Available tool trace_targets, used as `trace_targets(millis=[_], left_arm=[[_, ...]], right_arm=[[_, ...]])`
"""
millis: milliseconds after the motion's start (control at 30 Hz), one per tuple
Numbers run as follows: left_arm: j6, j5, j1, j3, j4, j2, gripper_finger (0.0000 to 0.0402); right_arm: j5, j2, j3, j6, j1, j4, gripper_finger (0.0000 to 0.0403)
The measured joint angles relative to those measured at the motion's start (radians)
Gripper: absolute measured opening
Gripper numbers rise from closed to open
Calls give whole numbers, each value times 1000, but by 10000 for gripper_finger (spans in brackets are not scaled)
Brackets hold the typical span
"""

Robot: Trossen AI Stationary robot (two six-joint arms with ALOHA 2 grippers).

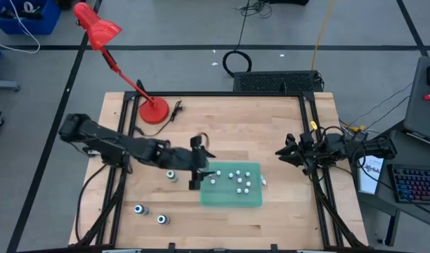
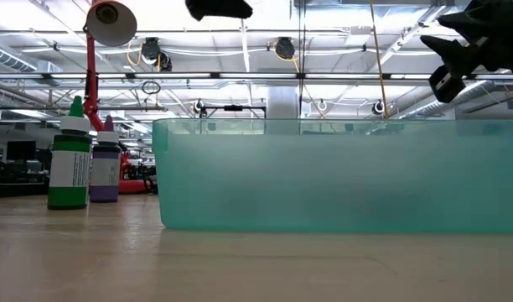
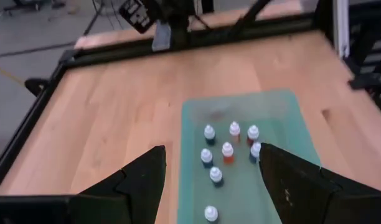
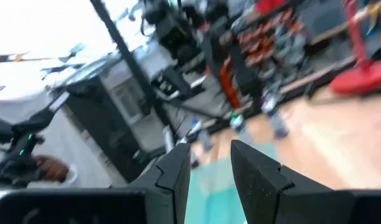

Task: Pick & Place food coloring
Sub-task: Put the small orange food coloring bottle into the green bin

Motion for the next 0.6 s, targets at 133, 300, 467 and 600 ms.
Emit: trace_targets(millis=[133, 300, 467, 600], left_arm=[[2, 22, 42, -133, 85, -86, 257], [-5, 14, 102, -257, 182, -128, 257], [-25, 25, 149, -312, 223, -125, 257], [-42, 25, 161, -327, 221, -124, 257]], right_arm=[[105, -1, 1, 0, -1, 54, 105], [168, -1, 2, 105, -1, 113, 105], [290, 0, -20, 62, -1, 92, 105], [285, 2, -71, 202, 0, 109, 105]])
